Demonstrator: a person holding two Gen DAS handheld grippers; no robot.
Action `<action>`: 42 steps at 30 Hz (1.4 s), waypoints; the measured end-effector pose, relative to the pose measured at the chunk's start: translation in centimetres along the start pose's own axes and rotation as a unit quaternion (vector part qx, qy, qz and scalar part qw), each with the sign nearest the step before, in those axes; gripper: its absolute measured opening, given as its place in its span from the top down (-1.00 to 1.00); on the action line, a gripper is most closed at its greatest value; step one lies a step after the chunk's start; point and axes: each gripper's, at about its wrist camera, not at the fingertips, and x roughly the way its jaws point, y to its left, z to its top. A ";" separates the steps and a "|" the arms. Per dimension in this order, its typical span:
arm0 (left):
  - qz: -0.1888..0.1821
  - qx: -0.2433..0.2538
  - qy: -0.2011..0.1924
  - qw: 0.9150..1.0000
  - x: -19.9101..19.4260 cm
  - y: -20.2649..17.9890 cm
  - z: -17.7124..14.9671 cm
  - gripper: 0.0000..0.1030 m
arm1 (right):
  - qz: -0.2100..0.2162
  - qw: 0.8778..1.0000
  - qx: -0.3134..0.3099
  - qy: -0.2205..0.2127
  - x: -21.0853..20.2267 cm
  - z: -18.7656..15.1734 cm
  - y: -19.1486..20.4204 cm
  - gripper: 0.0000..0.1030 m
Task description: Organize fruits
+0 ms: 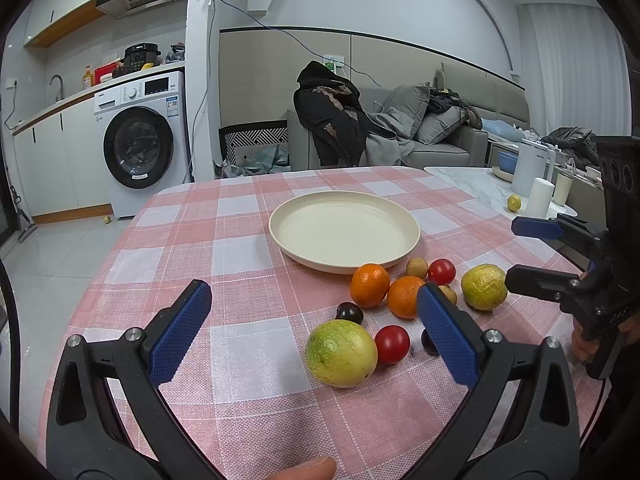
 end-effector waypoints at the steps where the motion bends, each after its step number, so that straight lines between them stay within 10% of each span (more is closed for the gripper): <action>1: 0.000 0.000 0.000 1.000 0.0 0.0 0.0 -0.98 | 0.000 1.000 0.000 0.000 0.0 0.0 0.0 -1.00; 42: -0.001 0.004 0.007 1.000 1.2 -0.3 -0.7 -0.98 | -0.028 0.999 0.021 0.018 0.1 0.0 -1.3 -1.00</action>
